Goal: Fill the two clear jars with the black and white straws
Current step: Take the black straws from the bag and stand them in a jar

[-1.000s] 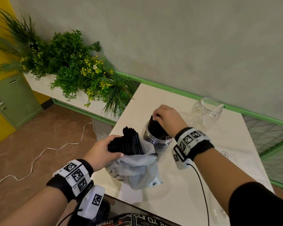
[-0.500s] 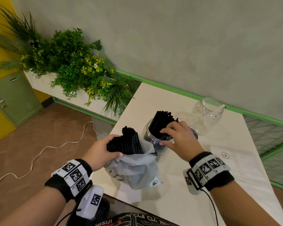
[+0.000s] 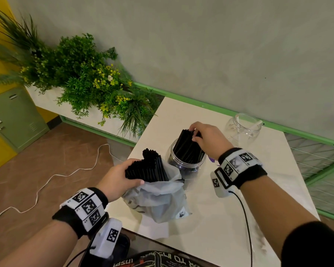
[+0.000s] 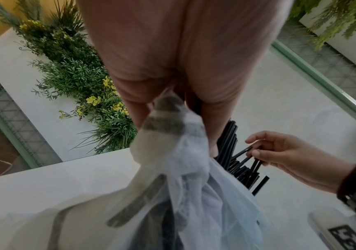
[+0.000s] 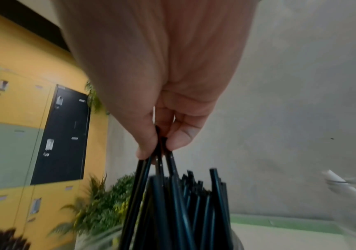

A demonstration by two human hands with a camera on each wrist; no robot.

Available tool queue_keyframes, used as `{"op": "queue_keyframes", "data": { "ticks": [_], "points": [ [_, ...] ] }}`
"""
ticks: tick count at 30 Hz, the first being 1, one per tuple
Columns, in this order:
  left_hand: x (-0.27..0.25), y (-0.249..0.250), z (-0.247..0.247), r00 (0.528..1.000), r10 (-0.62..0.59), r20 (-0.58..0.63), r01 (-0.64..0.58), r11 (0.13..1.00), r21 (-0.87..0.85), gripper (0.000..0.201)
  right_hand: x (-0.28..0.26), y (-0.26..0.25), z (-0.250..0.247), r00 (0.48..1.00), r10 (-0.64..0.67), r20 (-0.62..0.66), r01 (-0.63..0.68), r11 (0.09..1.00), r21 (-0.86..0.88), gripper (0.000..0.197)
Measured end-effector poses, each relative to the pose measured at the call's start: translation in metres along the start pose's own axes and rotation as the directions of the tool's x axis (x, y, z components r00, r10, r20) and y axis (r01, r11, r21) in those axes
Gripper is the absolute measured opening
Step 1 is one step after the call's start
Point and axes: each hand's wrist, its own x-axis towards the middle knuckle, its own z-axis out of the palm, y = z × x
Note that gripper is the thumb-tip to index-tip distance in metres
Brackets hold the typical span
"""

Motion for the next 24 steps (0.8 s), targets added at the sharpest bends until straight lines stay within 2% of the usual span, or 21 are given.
{"op": "queue_keyframes", "data": {
  "ticks": [2,3,6,9,11,15,19,22,24],
  "points": [
    [0.000,0.000,0.000,1.000,-0.004,-0.001,0.004,1.000,0.003,0.050,0.001,-0.003,0.007,0.996,0.031,0.082,-0.030,0.999,-0.010,0.032],
    [0.000,0.000,0.000,1.000,-0.007,-0.001,0.007,1.000,0.004,0.050,0.000,-0.002,0.011,0.996,0.039,0.081,-0.038,0.999,-0.007,0.035],
    [-0.001,0.000,-0.001,1.000,-0.005,-0.003,0.005,1.000,0.011,0.050,-0.006,0.003,0.015,0.995,0.020,-0.094,-0.013,0.998,0.066,0.037],
    [-0.001,-0.001,-0.001,1.000,0.002,-0.003,-0.002,1.000,0.017,0.051,-0.017,0.011,0.013,0.960,0.011,-0.280,0.020,0.994,0.107,0.024],
    [0.000,-0.001,-0.002,1.000,0.002,-0.004,-0.002,1.000,0.021,0.050,-0.027,0.017,0.014,0.941,0.000,-0.337,0.039,0.993,0.110,0.014],
    [0.001,0.000,-0.001,1.000,-0.012,0.001,0.012,1.000,0.015,0.051,-0.049,0.023,0.032,0.951,0.002,-0.309,0.047,0.988,0.150,0.016],
    [0.003,0.000,-0.001,1.000,-0.016,0.000,0.016,1.000,0.010,0.051,-0.064,0.022,0.053,0.956,-0.089,-0.279,0.099,0.995,0.023,0.041],
    [0.003,-0.001,0.000,1.000,-0.015,0.004,0.015,1.000,0.000,0.050,-0.060,0.020,0.059,0.949,-0.039,-0.313,0.057,0.997,0.046,0.050],
    [0.003,-0.001,0.001,1.000,-0.012,0.005,0.012,1.000,-0.002,0.051,-0.053,0.013,0.061,0.956,0.000,-0.293,0.014,0.999,0.048,0.054]
  ]
}}
